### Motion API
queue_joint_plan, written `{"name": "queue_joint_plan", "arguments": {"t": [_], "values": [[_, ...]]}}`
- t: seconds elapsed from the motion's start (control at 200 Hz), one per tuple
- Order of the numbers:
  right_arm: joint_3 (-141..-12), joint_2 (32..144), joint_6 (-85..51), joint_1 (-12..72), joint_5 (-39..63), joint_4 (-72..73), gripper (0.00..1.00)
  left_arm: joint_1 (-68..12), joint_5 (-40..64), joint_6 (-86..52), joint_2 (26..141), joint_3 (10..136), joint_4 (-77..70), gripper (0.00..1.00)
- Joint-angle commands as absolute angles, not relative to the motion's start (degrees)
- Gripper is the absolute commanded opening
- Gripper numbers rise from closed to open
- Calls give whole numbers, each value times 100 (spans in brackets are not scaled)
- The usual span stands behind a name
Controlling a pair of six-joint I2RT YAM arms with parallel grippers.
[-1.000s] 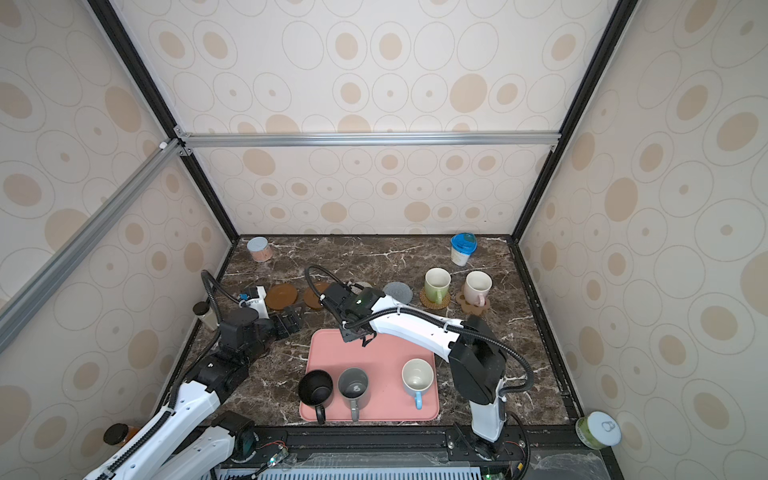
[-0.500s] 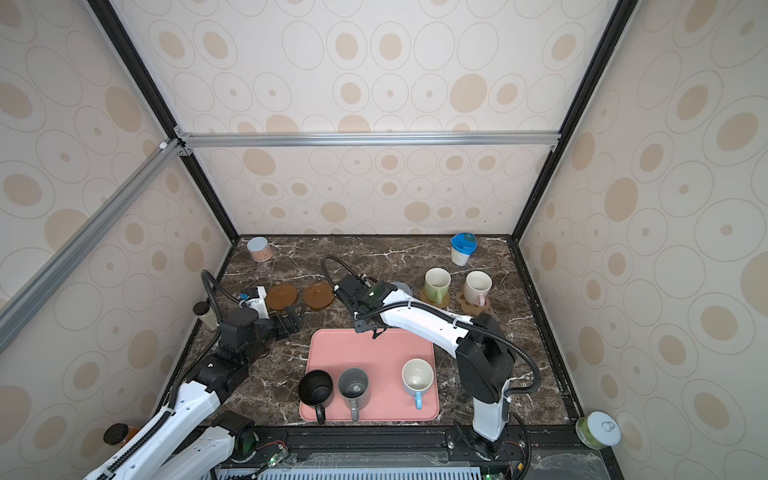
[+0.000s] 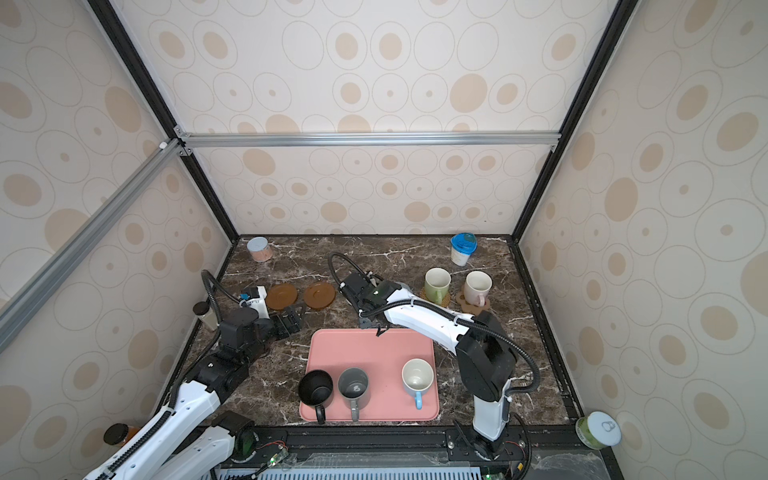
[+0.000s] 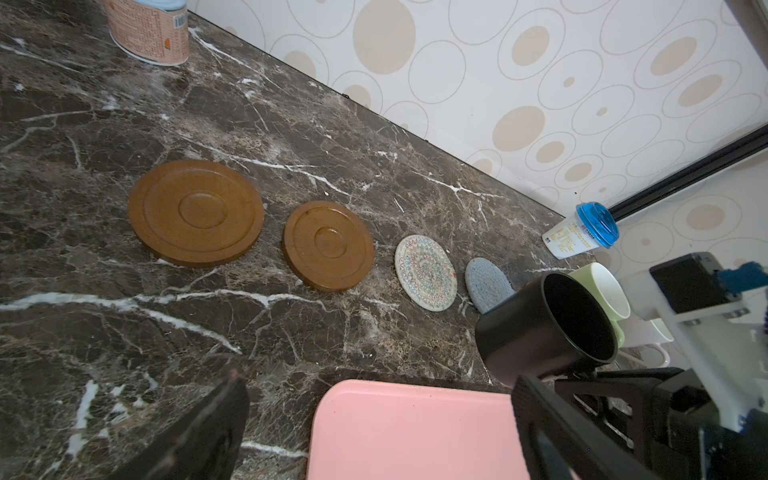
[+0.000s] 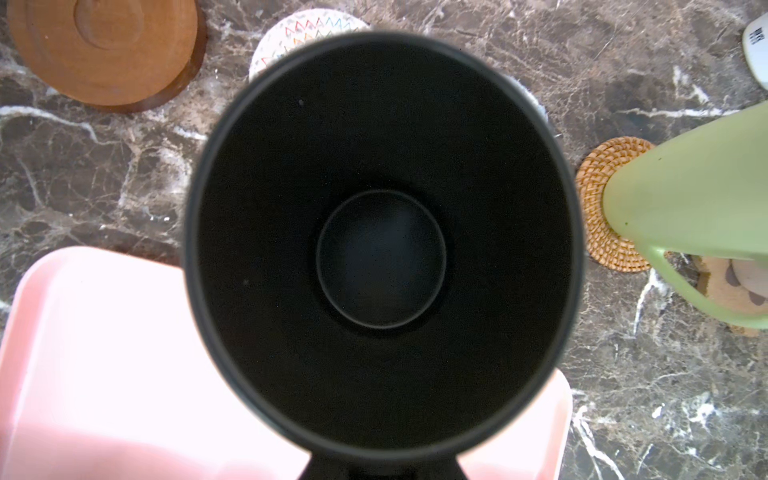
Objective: Place cups on coasters
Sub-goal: Place the cup on the coaster.
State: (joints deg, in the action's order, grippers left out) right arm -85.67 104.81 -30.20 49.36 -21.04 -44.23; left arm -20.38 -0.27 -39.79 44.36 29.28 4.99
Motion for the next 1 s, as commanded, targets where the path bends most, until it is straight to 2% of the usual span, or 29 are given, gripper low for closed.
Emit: {"name": "queue_joint_plan", "arguments": {"t": [0.0, 0.995], "values": [[-8569, 10156, -3014, 4823, -2503, -4058, 7, -2074, -18, -4052, 4390, 3005, 415, 100], [-8078, 10233, -2927, 4080, -2641, -2777, 7, -2069, -29, -4126, 4270, 2960, 523, 100]]}}
